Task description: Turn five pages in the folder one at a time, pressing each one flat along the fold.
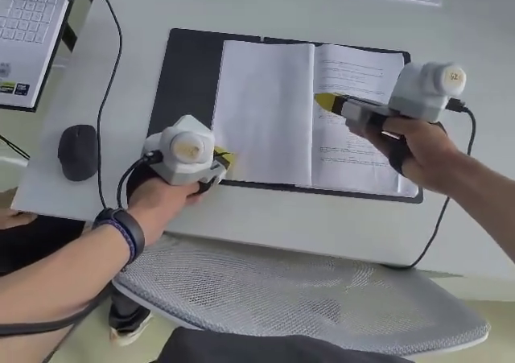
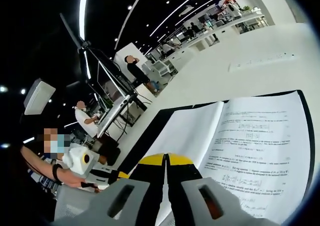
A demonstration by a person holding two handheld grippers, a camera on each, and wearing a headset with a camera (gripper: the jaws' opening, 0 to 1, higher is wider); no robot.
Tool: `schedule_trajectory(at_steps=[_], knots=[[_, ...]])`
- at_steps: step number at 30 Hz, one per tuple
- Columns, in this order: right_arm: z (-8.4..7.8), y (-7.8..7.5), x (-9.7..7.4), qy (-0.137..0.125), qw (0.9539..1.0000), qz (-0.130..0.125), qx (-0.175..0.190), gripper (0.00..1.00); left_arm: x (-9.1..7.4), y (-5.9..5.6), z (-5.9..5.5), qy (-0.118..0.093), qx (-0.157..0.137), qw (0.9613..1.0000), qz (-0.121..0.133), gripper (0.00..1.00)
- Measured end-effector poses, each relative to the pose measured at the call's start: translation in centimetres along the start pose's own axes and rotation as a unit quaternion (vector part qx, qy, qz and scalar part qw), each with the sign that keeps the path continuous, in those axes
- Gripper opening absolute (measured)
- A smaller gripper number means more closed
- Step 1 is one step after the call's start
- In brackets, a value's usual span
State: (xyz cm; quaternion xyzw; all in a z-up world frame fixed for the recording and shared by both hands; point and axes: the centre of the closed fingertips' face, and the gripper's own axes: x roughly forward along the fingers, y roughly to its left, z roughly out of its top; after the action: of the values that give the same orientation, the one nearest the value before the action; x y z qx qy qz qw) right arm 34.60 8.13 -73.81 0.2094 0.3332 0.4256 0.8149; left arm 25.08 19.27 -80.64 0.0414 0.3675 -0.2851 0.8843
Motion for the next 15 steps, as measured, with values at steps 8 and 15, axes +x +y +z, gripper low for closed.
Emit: schedule_trajectory(at_steps=[8, 15], knots=[[-1.8, -1.8, 2.0, 0.035, 0.9993, 0.011, 0.006, 0.00, 0.1, 0.1, -0.1, 0.001, -0.011, 0.9999, -0.001, 0.00], [-3.3, -2.6, 3.0, 0.053, 0.9978, 0.034, 0.023, 0.00, 0.1, 0.2, -0.1, -0.002, -0.018, 0.9998, 0.003, 0.00]])
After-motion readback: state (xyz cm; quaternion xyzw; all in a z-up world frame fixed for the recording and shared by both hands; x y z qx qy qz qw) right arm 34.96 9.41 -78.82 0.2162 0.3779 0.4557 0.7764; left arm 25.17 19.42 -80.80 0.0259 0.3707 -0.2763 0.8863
